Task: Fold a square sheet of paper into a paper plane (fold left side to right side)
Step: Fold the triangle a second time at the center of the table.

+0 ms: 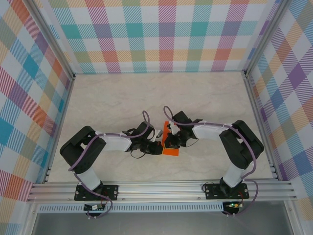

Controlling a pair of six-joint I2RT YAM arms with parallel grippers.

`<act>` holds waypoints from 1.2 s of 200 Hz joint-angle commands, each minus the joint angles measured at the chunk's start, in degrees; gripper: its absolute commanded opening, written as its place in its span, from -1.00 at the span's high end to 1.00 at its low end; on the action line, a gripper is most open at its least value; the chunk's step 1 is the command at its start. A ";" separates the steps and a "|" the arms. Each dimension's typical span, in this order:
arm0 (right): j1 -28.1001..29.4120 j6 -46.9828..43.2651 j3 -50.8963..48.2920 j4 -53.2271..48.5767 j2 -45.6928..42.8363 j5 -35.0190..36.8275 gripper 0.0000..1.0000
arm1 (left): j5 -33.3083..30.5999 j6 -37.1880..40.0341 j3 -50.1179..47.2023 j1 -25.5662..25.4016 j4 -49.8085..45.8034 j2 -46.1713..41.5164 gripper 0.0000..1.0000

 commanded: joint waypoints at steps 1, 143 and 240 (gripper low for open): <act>0.55 1.07 2.00 0.59 2.51 -1.35 1.00 | -3.86 1.61 -1.40 0.56 -4.95 0.36 1.00; -6.14 -5.98 2.91 -8.25 1.63 8.84 1.00 | -5.73 1.49 -1.76 0.55 -5.94 1.54 1.00; -13.80 -11.03 4.06 -11.90 1.35 10.21 1.00 | -5.56 1.68 -2.33 0.54 -6.25 0.65 1.00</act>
